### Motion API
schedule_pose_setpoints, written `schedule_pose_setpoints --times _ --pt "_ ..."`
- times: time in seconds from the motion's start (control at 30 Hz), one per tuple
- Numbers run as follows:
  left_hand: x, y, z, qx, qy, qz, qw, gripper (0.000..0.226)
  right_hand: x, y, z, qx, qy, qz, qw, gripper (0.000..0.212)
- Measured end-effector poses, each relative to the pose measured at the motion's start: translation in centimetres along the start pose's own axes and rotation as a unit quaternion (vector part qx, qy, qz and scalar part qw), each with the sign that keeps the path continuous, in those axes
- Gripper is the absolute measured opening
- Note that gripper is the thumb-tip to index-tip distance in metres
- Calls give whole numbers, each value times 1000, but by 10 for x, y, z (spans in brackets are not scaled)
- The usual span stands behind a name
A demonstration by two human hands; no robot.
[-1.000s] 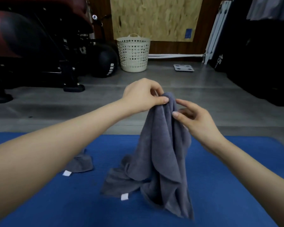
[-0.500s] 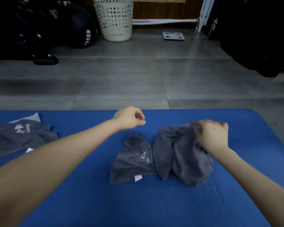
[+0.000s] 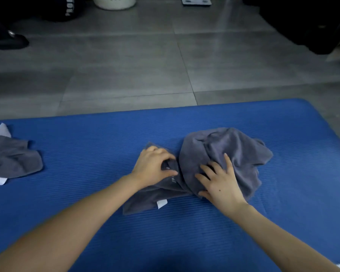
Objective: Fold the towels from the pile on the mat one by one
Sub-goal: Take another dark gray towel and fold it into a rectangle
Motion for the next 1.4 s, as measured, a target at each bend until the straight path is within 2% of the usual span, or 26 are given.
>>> schedule_pose_setpoints --times 0.1,0.13,0.17,0.23,0.27,0.33,0.37,0.47,0.53,0.6,0.7,0.77,0.87,1.03,1.17,1.27,1.33,1.4 --pt "24 17 4 12 21 -70 997 56 16 13 -14 90 -37 4 995 18" --pt "31 21 3 25 28 -94 995 57 22 14 -18 128 -35 12 991 8" --pt "38 23 2 33 36 -116 992 57 27 13 -19 159 -9 25 987 7" --pt "54 21 -3 30 62 -145 987 60 33 0 -16 185 113 94 972 21" --pt "62 18 -5 27 73 -153 985 64 34 -15 -10 190 191 142 952 27" --pt "75 9 -6 41 69 -169 982 71 33 -46 4 173 325 237 899 26" --pt "80 2 -5 63 59 -180 980 69 32 -58 11 156 364 295 869 22" --pt "89 -26 6 138 17 -232 963 40 31 -92 33 164 375 400 820 27" --pt "90 -49 17 142 -18 -286 948 18 34 -115 45 161 356 448 804 21" --pt "85 -79 31 100 -26 -295 950 11 43 -133 50 147 334 458 811 14" --pt "78 -133 49 10 -4 -274 962 12 62 -151 49 154 311 402 847 28" --pt "76 -170 58 -8 -1 -265 964 8 68 -157 48 171 296 369 864 31" --pt "79 -217 66 32 -5 -261 965 10 72 -160 51 179 306 343 870 28" --pt "66 -274 80 139 -42 -269 952 13 80 -161 56 183 347 321 862 7" --pt "31 -299 84 217 -94 -234 943 14 93 -161 47 164 388 214 881 14" --pt "-2 -307 80 266 -155 -195 931 9 107 -175 46 192 423 137 875 19" --pt "-19 -310 76 279 -188 -178 925 10 114 -196 52 226 425 139 865 15" --pt "-28 -311 70 263 -203 -134 934 11 116 -224 61 226 377 186 879 6"
Point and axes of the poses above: each hand's wrist, its own z-axis towards the middle knuckle, its own y-axis out of the palm, x = y × z, the point moved 1 cm from there along z, towards the middle knuckle, and after that the axes turned 13 degrees about x, right-handed, at the moved point
